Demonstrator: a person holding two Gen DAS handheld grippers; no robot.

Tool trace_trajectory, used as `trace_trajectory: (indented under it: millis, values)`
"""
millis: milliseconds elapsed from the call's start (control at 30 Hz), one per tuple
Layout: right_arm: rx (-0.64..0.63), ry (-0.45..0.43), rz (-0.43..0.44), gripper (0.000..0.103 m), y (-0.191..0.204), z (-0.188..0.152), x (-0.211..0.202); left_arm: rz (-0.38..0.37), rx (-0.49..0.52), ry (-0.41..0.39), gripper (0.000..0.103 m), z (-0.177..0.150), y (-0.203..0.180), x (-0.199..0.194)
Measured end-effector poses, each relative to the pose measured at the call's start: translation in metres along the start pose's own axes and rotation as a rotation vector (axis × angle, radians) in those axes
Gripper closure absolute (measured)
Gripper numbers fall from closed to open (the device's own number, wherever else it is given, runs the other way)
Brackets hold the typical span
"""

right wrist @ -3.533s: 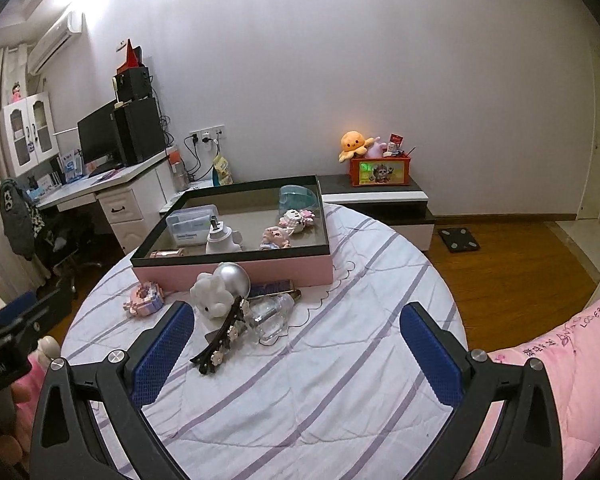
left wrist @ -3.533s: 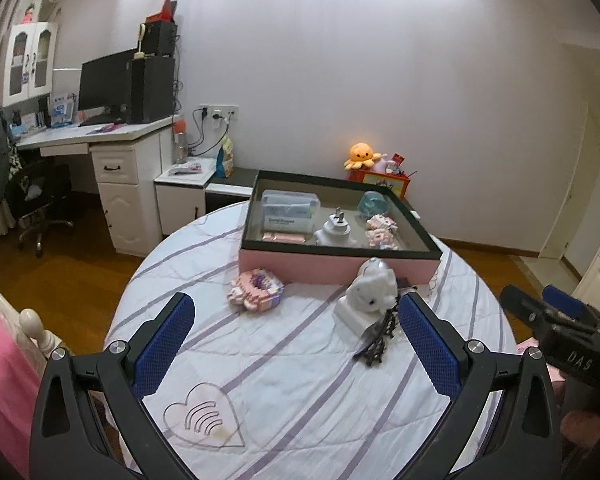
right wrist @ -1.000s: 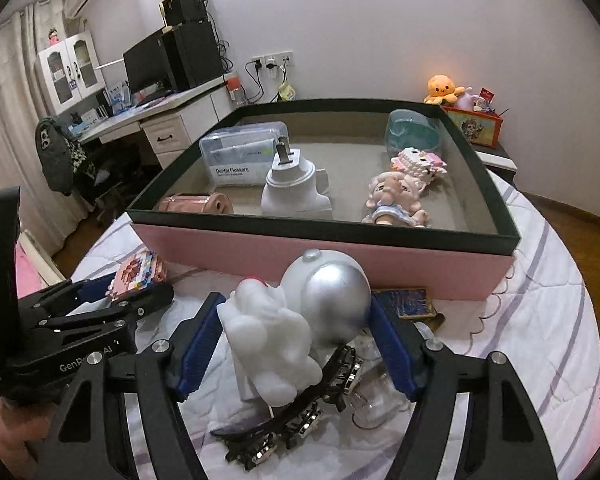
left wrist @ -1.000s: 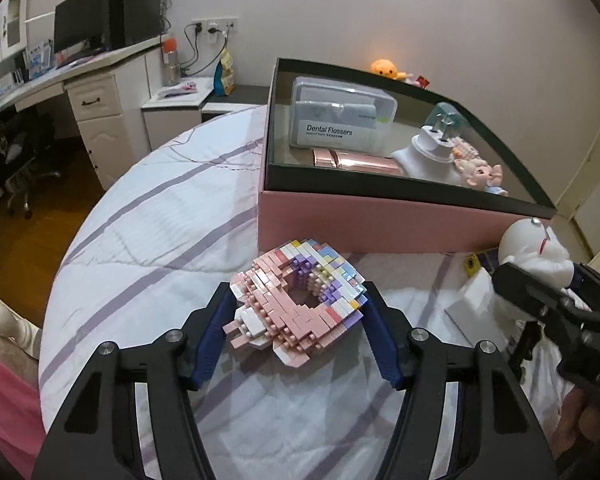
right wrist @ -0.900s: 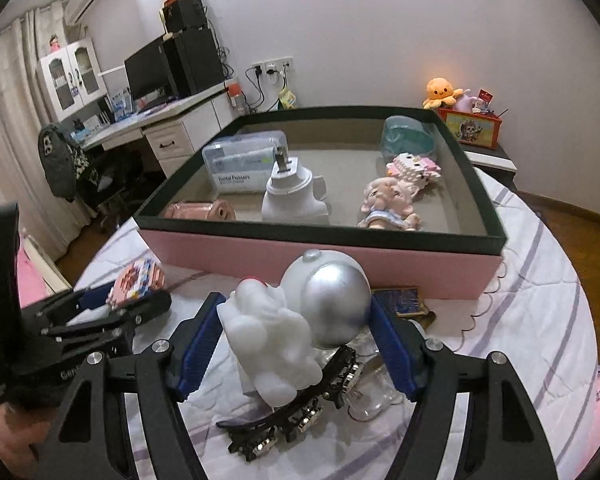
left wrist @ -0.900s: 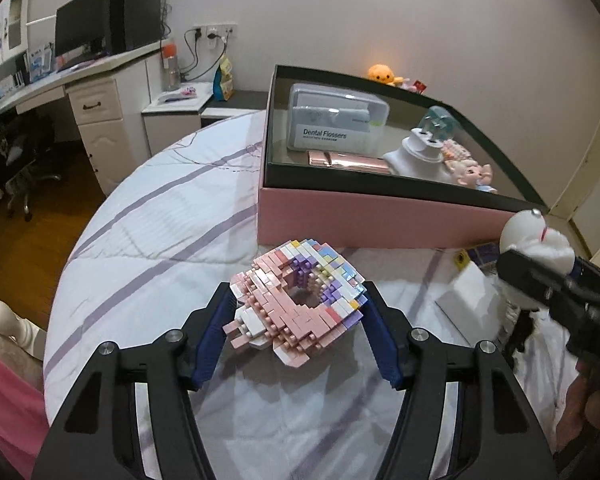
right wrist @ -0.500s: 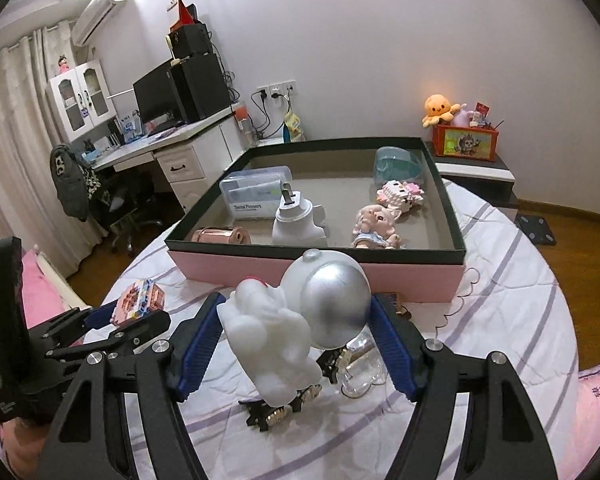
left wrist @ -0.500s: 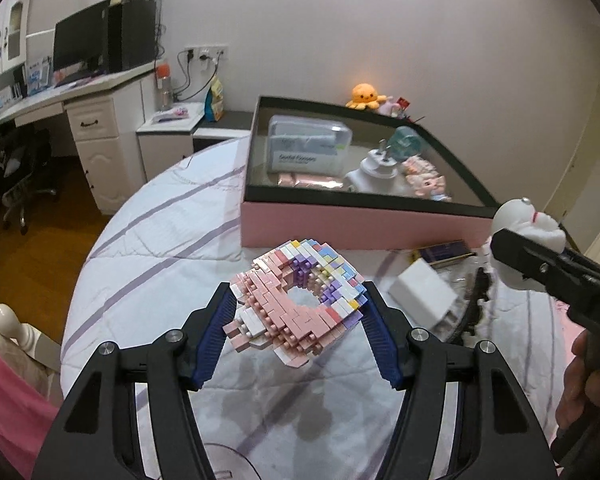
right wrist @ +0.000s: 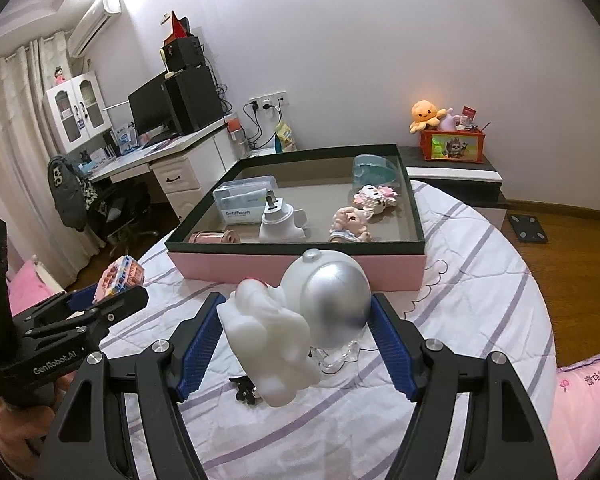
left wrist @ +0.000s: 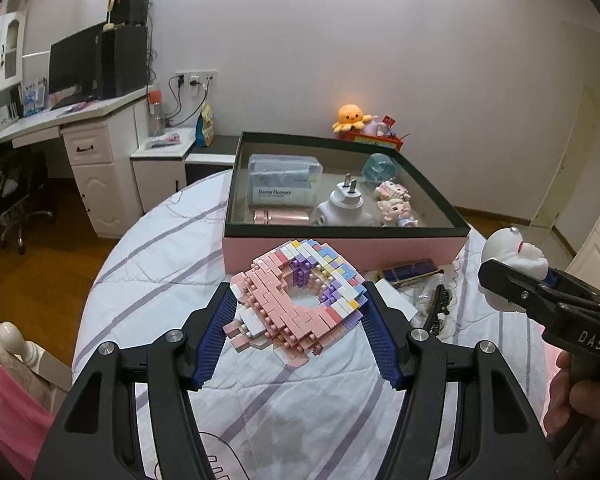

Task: Organize rigid objects
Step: 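Carry the brick toy and figure into the pink box while both tools release them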

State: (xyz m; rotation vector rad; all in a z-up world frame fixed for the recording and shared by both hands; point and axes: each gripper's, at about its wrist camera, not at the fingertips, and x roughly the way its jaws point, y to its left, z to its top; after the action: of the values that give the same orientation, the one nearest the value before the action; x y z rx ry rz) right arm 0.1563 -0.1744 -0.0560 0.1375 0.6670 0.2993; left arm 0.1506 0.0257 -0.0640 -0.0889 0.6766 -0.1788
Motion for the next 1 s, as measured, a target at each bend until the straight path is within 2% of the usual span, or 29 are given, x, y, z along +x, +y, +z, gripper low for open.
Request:
trace_trajectory:
  millis: [267, 533, 800, 1000]
  values:
    - [-0.021, -0.024, -0.009, 0.029, 0.002, 0.010, -0.005, -0.010, 0.009, -0.040, 0.039, 0.013, -0.001, -0.010]
    - [-0.080, -0.064, -0.033, 0.029, 0.005, 0.050, 0.002, -0.019, 0.008, -0.108, 0.039, 0.052, 0.005, -0.005]
    - [-0.073, -0.045, -0.051, 0.029, -0.008, 0.093, 0.039, -0.018, 0.021, -0.087, 0.039, 0.086, 0.010, 0.040]
    - [-0.055, 0.007, -0.071, 0.029, -0.018, 0.102, 0.073, -0.032, -0.010, -0.046, 0.039, 0.095, 0.014, 0.080]
